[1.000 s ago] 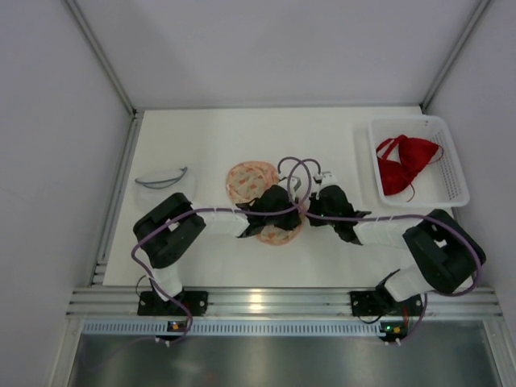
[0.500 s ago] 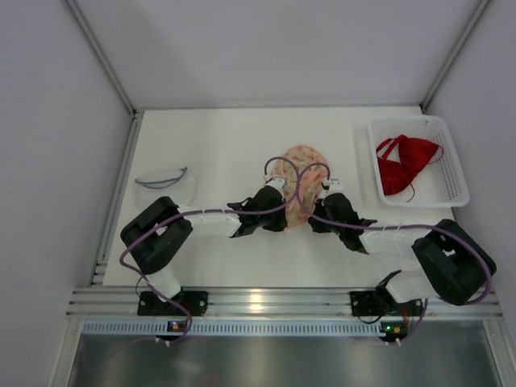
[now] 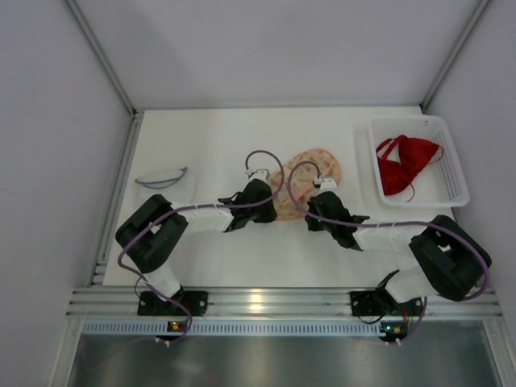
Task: Place the bra in the laundry bag and zip it closed
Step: Zip the laundry bag at the center of the board.
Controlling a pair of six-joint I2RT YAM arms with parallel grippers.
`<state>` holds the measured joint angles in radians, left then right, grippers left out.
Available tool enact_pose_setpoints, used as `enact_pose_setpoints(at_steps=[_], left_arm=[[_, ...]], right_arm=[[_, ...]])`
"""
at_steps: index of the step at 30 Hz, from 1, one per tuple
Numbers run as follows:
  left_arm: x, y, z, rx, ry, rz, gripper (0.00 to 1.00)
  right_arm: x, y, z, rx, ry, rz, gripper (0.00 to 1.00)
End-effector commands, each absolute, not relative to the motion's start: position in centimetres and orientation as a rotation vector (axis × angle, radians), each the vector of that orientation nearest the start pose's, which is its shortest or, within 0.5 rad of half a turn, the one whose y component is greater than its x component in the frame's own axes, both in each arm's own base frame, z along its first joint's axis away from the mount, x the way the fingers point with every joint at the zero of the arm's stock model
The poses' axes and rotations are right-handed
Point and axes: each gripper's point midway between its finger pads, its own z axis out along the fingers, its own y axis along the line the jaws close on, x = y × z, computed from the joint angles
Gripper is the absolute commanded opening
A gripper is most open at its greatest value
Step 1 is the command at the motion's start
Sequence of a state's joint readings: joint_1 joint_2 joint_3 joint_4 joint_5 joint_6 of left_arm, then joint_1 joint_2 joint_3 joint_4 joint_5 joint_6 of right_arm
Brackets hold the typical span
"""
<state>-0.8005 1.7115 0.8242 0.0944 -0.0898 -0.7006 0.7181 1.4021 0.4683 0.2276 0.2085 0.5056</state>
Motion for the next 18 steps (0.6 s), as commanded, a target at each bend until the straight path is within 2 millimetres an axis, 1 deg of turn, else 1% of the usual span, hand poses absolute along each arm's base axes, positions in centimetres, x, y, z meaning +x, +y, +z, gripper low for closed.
enact_pose_setpoints(at_steps=[1, 3, 5, 7, 9, 10, 11, 13, 15, 18], left_arm=[[23.2, -20.9, -4.8, 0.075, 2.72, -0.162, 0.19], [22.9, -20.5, -5.0, 0.078, 2.735, -0.145, 0.19], [22.7, -20.4, -5.2, 0.07, 2.745, -0.138, 0.19], [22.8, -20.3, -5.3, 0.048, 2.75, -0.137, 0.19], [23.0, -20.0, -5.3, 0.032, 2.747, -0.131, 0.19], [23.1, -20.0, -5.1, 0.02, 2.743, -0.134, 0.18], [23.2, -19.8, -5.1, 0.016, 2.743, -0.131, 0.18], [23.4, -18.9, -4.9, -0.016, 2.741, -0.124, 0.18], [23.6, -17.8, -4.9, -0.044, 2.739, -0.104, 0.18], [23.8, -17.2, -4.9, -0.061, 2.739, -0.09, 0.18]], right_arm=[[27.4, 19.9, 2.9, -0.161, 2.287, 0.289, 0.0], [27.7, 20.3, 2.9, -0.162, 2.286, 0.304, 0.0], [27.9, 20.6, 2.3, -0.164, 2.298, 0.297, 0.0], [28.0, 20.6, 1.7, -0.16, 2.314, 0.292, 0.0], [28.3, 20.6, 1.6, -0.149, 2.302, 0.298, 0.0], [28.2, 20.3, 1.0, -0.149, 2.317, 0.294, 0.0], [28.1, 20.3, 0.8, -0.148, 2.325, 0.306, 0.0], [28.4, 19.5, 0.5, -0.114, 2.332, 0.306, 0.0], [28.8, 18.8, 0.7, -0.09, 2.325, 0.316, 0.0], [29.5, 18.5, 1.8, -0.091, 2.289, 0.325, 0.0]])
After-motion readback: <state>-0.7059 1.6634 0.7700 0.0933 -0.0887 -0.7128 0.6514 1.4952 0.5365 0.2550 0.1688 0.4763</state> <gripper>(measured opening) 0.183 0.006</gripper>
